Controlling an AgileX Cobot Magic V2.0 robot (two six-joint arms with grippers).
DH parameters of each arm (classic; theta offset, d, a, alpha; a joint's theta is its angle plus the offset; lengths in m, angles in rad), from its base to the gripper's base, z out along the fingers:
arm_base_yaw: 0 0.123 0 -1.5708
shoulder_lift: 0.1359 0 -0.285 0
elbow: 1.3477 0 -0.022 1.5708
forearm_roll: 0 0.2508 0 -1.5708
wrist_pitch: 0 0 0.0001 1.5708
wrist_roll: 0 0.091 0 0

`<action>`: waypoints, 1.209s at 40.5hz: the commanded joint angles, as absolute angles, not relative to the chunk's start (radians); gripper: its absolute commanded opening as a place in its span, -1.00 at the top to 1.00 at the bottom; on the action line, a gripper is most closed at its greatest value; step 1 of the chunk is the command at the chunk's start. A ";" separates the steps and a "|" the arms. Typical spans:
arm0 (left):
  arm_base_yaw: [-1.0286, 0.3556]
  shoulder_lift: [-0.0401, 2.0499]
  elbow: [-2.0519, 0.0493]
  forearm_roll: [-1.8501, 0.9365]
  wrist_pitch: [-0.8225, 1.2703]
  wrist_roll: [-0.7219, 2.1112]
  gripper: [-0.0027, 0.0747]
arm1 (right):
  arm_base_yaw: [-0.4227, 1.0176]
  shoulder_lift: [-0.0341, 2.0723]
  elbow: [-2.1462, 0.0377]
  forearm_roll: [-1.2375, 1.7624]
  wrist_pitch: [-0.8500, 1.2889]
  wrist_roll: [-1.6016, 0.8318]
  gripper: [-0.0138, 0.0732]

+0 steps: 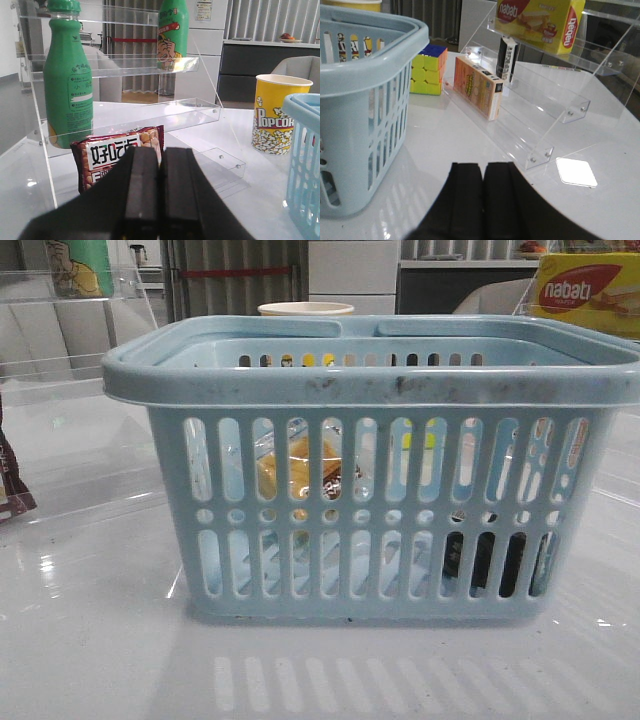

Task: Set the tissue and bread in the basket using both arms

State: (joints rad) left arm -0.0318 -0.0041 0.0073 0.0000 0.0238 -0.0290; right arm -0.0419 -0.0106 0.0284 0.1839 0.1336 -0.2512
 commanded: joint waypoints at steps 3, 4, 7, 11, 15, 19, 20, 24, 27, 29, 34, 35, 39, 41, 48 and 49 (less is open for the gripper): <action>-0.037 -0.022 0.014 0.000 -0.061 -0.039 0.69 | -0.040 -0.030 0.023 0.190 0.027 -0.258 0.55; -0.037 -0.022 0.014 0.000 -0.061 -0.039 0.69 | -0.040 -0.030 0.023 0.190 0.025 -0.258 0.55; -0.037 -0.022 0.014 0.000 -0.061 -0.039 0.69 | -0.040 -0.030 0.023 0.190 0.007 -0.258 0.55; -0.037 -0.022 0.014 0.000 -0.061 -0.039 0.69 | -0.040 -0.030 0.023 0.187 -0.048 -0.230 0.55; -0.037 -0.022 0.014 0.000 -0.061 -0.039 0.69 | -0.040 -0.030 0.023 0.108 -0.126 -0.106 0.55; -0.037 -0.022 0.014 0.000 -0.061 -0.039 0.69 | -0.040 -0.030 0.023 0.026 -0.151 0.010 0.55; -0.037 -0.022 0.014 0.000 -0.061 -0.039 0.69 | -0.040 -0.030 0.023 0.017 -0.147 0.025 0.55; -0.037 -0.022 0.014 0.000 -0.061 -0.039 0.69 | -0.040 -0.030 0.023 0.014 -0.129 0.064 0.55; -0.037 -0.022 0.014 0.000 -0.061 -0.039 0.69 | -0.040 -0.030 0.023 0.012 -0.113 0.064 0.55; -0.037 -0.022 0.014 0.000 -0.061 -0.039 0.69 | -0.040 -0.030 0.023 0.012 -0.105 0.064 0.55; -0.037 -0.022 0.014 0.000 -0.061 -0.039 0.69 | -0.040 -0.030 0.023 0.012 -0.103 0.064 0.55; -0.037 -0.022 0.014 0.000 -0.061 -0.039 0.69 | -0.040 -0.030 0.023 0.012 -0.104 0.064 0.55; -0.037 -0.022 0.014 0.000 -0.061 -0.039 0.69 | -0.040 -0.030 0.023 0.013 -0.103 0.064 0.55; -0.037 -0.022 0.014 0.000 -0.061 -0.039 0.69 | -0.040 -0.030 0.023 0.013 -0.103 0.064 0.55; -0.037 -0.022 0.014 0.000 -0.061 -0.039 0.69 | -0.040 -0.030 0.023 0.013 -0.103 0.064 0.55; -0.037 -0.022 0.014 0.000 -0.061 -0.039 0.69 | -0.040 -0.030 0.023 0.013 -0.103 0.064 0.55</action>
